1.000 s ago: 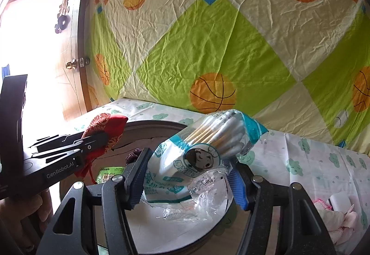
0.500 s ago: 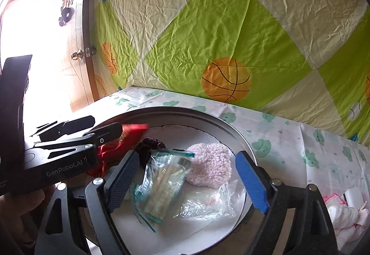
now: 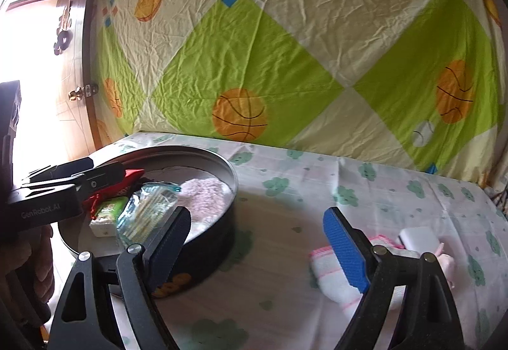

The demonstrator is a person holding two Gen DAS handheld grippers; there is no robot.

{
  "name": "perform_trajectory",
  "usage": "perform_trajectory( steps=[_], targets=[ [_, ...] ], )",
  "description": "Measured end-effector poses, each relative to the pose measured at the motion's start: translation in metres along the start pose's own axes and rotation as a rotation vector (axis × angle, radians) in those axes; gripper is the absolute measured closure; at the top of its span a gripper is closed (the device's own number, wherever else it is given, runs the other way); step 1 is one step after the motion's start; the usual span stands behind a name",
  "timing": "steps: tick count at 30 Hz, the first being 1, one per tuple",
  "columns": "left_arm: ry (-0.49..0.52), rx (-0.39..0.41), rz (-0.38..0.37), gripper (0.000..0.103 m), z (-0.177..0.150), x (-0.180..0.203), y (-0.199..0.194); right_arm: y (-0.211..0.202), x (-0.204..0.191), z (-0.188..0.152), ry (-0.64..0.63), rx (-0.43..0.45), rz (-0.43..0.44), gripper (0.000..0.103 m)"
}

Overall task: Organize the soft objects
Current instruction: 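Open both tools to drop the red pouch and swab pack into the tin, then move both tools to the white rolled towel and grasp it with the left tool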

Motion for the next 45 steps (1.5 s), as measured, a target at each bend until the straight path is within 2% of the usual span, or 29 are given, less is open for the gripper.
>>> perform_trajectory(
  steps=[5,14,20,30,32,36,44,45],
  targets=[
    [0.051,0.008,-0.064,0.013,0.0,0.051,-0.004,-0.021,0.052,-0.008,0.034,0.015,-0.107,0.016],
    [0.168,-0.009,-0.159,0.006,-0.01,0.149,0.007,-0.049,0.145,-0.032,0.156,-0.004,-0.289,0.016],
    [0.225,-0.077,-0.213,0.005,-0.02,0.205,0.029,-0.061,0.195,-0.039,0.241,-0.016,-0.381,0.016],
    [0.269,-0.187,-0.266,0.002,-0.043,0.27,0.058,-0.063,0.23,-0.048,0.337,-0.03,-0.435,0.016],
    [0.258,-0.204,-0.274,0.002,-0.045,0.275,0.063,-0.065,0.238,-0.051,0.384,-0.02,-0.419,0.015],
    [0.286,-0.238,-0.252,0.001,-0.052,0.284,0.072,-0.067,0.246,-0.055,0.435,-0.017,-0.41,0.015],
    [0.312,-0.281,-0.225,0.001,-0.059,0.299,0.086,-0.063,0.248,-0.058,0.454,-0.035,-0.407,0.014],
    [0.307,-0.283,-0.223,0.005,-0.059,0.298,0.088,-0.063,0.248,-0.058,0.455,-0.037,-0.407,0.014]
  ],
)
Point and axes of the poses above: each gripper's, at about its wrist camera, not at the fingertips, and y roughly the way its jaws point, x to its right, z to its top, the point moved 8 cm from there along y, roughly the way its jaws point, and after that the axes turned 4 degrees about z, right-handed, at the moved point
